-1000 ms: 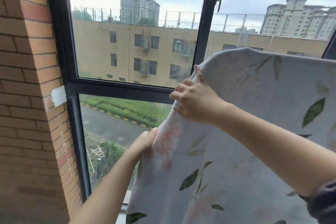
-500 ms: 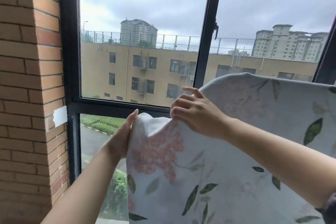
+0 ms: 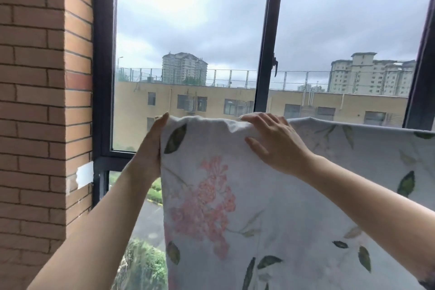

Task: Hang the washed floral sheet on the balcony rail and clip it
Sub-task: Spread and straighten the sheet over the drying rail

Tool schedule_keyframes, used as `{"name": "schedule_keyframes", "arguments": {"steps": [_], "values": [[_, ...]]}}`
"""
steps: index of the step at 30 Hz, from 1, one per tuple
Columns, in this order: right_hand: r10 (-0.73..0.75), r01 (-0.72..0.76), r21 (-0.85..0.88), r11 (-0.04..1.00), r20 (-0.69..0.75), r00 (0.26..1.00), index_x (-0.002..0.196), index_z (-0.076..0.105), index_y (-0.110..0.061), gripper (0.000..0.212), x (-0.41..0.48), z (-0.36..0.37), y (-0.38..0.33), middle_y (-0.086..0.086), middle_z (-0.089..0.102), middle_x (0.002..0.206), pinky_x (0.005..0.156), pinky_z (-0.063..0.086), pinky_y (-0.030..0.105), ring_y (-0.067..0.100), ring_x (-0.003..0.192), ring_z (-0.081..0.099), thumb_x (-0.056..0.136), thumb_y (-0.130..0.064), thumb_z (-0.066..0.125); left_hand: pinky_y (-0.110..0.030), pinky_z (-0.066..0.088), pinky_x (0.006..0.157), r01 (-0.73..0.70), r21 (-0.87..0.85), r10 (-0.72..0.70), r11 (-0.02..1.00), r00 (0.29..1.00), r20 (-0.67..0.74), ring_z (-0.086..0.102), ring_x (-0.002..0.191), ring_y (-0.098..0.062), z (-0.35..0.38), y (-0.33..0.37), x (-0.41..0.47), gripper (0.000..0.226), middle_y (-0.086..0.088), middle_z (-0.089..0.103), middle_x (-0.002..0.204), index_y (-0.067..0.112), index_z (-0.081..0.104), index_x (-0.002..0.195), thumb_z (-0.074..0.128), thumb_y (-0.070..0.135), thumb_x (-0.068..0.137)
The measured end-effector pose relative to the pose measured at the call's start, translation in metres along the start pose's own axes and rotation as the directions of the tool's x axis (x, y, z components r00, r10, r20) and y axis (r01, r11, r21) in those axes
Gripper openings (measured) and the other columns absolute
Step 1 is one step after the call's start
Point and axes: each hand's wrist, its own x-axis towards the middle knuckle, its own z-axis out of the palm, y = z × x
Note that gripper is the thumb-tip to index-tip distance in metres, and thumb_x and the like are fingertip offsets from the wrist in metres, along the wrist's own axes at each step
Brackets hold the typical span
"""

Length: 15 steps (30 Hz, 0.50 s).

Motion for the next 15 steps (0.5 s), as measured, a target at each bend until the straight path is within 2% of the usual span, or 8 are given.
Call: {"name": "schedule_keyframes", "arguments": {"steps": [2, 4, 6, 9, 12, 15], "values": [[0.073, -0.073, -0.017, 0.997, 0.019, 0.997, 0.129, 0.045, -0.023, 0.044, -0.003, -0.001, 0.006, 0.000, 0.058, 0.124, 0.097, 0.036, 0.039, 0.023, 0.113, 0.054, 0.089, -0.041, 0.042, -0.033, 0.050, 0.070, 0.044, 0.119, -0.035, 0.992, 0.996, -0.080, 0.064, 0.075, -0.027, 0.002, 0.000, 0.006, 0.044, -0.010, 0.069, 0.080, 0.007, 0.068, 0.091, 0.068, 0.046, 0.069], [0.107, -0.106, -0.053, 0.993, 0.023, 0.994, 0.125, 0.048, -0.023, 0.044, -0.003, -0.003, 0.013, 0.000, 0.059, 0.121, 0.095, 0.036, 0.040, 0.024, 0.111, 0.055, 0.088, -0.044, 0.040, -0.029, 0.048, 0.062, -0.056, 0.150, 0.075, 0.987, 0.989, -0.124, 0.057, 0.066, -0.025, 0.006, 0.010, 0.015, 0.023, -0.007, 0.063, 0.066, 0.003, 0.060, 0.080, 0.060, 0.026, 0.082], [0.144, -0.144, -0.088, 0.986, -0.004, 0.990, 0.122, 0.050, -0.021, 0.048, -0.002, -0.008, 0.022, 0.002, 0.061, 0.119, 0.092, 0.037, 0.041, 0.027, 0.107, 0.057, 0.088, -0.049, 0.032, -0.021, 0.047, 0.053, -0.131, 0.144, 0.150, 0.981, 0.980, -0.130, 0.054, 0.058, -0.019, 0.018, 0.030, 0.023, 0.019, -0.001, 0.058, 0.058, 0.006, 0.053, 0.075, 0.048, 0.014, 0.091], [0.263, -0.264, -0.027, 0.964, -0.048, 0.964, 0.123, 0.050, -0.018, 0.059, 0.001, -0.019, 0.041, 0.005, 0.065, 0.115, 0.090, 0.039, 0.042, 0.026, 0.102, 0.061, 0.088, -0.055, 0.021, -0.022, 0.047, 0.054, -0.083, 0.184, 0.108, 0.979, 0.986, -0.131, 0.057, 0.053, -0.014, 0.031, 0.044, 0.030, 0.031, 0.001, 0.059, 0.056, 0.013, 0.057, 0.070, 0.043, 0.026, 0.093], [0.396, -0.395, -0.017, 0.918, 0.024, 0.918, 0.116, 0.054, -0.016, 0.062, -0.003, -0.027, 0.063, 0.011, 0.070, 0.094, 0.085, 0.044, 0.042, 0.030, 0.088, 0.064, 0.089, -0.057, 0.015, -0.030, 0.046, 0.064, 0.063, 0.299, -0.008, 0.952, 0.984, -0.180, 0.056, 0.060, -0.017, 0.033, 0.044, 0.029, 0.036, 0.000, 0.058, 0.055, 0.013, 0.056, 0.071, 0.042, 0.036, 0.096], [0.459, -0.448, -0.131, 0.884, 0.065, 0.886, 0.092, 0.055, -0.021, 0.049, -0.006, -0.031, 0.079, 0.014, 0.067, 0.086, 0.065, 0.038, 0.035, 0.032, 0.081, 0.062, 0.094, -0.054, 0.019, -0.030, 0.047, 0.067, -0.026, 0.253, 0.090, 0.967, 0.965, -0.245, 0.058, 0.064, -0.017, 0.036, 0.063, 0.038, 0.032, -0.001, 0.061, 0.057, 0.009, 0.059, 0.080, 0.043, 0.032, 0.096]]}}
